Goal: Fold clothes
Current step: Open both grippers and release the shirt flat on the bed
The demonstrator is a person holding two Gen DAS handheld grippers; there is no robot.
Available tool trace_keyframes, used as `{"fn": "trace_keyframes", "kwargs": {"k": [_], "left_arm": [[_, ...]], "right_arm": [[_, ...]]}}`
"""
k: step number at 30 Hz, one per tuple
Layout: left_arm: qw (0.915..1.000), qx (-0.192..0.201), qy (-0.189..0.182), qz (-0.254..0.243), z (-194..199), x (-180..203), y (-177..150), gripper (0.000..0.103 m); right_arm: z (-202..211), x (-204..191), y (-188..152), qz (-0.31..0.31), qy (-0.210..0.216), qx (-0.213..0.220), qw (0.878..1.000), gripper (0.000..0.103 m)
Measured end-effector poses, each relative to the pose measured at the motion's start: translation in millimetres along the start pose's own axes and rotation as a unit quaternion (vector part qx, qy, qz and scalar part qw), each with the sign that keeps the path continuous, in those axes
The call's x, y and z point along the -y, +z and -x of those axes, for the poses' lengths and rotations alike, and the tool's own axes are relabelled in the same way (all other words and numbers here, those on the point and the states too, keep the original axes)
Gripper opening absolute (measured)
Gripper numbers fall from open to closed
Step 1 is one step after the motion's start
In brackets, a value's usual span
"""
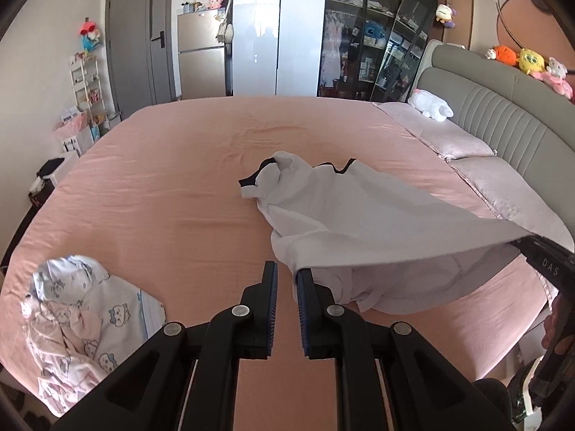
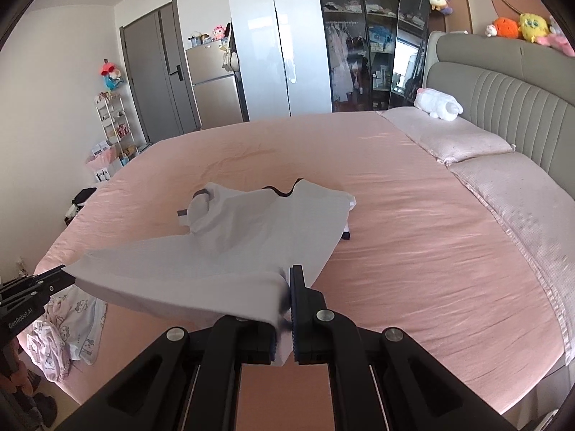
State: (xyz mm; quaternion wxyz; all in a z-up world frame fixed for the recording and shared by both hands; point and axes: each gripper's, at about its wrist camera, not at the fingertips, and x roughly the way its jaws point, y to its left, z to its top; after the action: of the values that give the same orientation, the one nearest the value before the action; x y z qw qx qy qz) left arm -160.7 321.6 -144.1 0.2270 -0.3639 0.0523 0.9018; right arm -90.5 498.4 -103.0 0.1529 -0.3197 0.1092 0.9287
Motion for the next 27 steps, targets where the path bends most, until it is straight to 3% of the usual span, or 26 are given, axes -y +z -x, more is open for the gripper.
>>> {"fn": "trace_keyframes", "kwargs": {"k": [3,8,14,19,23,27], "left_arm": [[0.9999,0.004,0.011,0.0,9.1,-5.2,-7.9,0.011],[0.9999,-0.009,-0.002,0.015,17.8,-14.6,-10.5,0.011],[0.9997,-0.001,-0.003,0.024,30.7,-12.1,-14.0,0.011],[0.999,0.043,-0.007,0.006,68.3,-1.2,-16.2,0.011],[0.9944,0.102,-0.029,0.005,115.9,4.0,-17.6,0.011],[0.9887,0.147,-0.023,-0.021,152.2,17.5,-13.4,0.011]], "right_arm": [[-0.8,2.7,-12.1,-0.006,-0.005,-0.018,1.0,0.003],[-5.2,20.2,-29.6,-0.029,-0.009,-0.057,0.998,0.004],[12.2,18.0,-45.4,-0.019,-0.007,-0.063,0.998,0.007],[57.8,7.7,-47.4,-0.015,0.012,-0.029,0.999,0.009],[106.6,0.5,-40.3,-0.014,0.032,0.027,0.999,0.009],[141.9,-4.6,-28.7,-0.01,0.059,0.088,0.994,0.009]]}}
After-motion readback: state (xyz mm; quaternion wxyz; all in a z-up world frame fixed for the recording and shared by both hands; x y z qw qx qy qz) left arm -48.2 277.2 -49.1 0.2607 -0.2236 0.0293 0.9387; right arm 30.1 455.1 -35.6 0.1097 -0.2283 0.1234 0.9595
